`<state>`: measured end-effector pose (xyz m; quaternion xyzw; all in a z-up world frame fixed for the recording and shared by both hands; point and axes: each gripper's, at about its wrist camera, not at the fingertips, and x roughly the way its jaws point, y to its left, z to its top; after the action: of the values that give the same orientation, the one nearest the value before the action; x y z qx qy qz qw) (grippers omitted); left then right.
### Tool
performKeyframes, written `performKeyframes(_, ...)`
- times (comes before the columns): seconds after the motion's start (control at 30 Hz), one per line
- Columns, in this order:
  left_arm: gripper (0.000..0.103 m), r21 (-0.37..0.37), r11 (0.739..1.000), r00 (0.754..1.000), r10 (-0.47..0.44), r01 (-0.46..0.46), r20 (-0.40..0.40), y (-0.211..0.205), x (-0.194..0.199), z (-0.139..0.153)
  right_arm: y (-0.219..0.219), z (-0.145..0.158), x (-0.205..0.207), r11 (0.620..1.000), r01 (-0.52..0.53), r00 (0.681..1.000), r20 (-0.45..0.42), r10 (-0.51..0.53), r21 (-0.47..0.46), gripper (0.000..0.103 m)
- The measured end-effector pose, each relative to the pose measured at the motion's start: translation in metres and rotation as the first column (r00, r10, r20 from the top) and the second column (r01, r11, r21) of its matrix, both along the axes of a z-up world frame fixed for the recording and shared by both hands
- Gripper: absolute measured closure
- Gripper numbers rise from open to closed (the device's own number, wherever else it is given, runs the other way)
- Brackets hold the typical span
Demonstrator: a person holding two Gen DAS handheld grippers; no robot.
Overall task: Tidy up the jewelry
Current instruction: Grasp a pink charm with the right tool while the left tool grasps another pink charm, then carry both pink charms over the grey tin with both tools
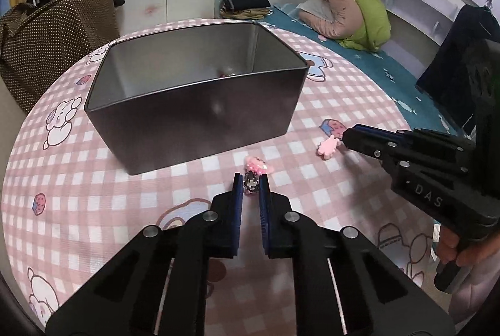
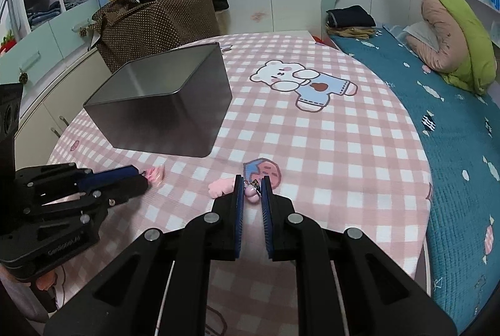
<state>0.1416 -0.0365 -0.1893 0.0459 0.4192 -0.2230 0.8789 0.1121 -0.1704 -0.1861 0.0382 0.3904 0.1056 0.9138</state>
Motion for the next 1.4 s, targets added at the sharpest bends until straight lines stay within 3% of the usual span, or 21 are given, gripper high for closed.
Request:
performKeyframes(0.67, 0.093, -0.006, 0.999, 0.996, 0.046, -0.046, 0.073, 0.017, -0.014, 0.012, 0.006, 0.015, -0.002, 1.0, 0.0, 0.999, 0.044, 0.0, -0.003, 0.092)
performKeyframes(0.93, 0.093, -0.05, 0.996, 0.991, 0.082, -0.077, 0.108, 0.028, -0.018, 0.029, 0.008, 0.033, -0.001, 1.0, 0.006, 0.995, 0.103, -0.004, -0.014, 0.092)
performKeyframes(1.4, 0.093, -0.084, 0.994, 0.967, 0.089, -0.071, 0.237, 0.027, -0.025, 0.074, 0.018, 0.075, 0.004, 1.0, -0.011, 0.973, 0.228, 0.013, -0.01, 0.092)
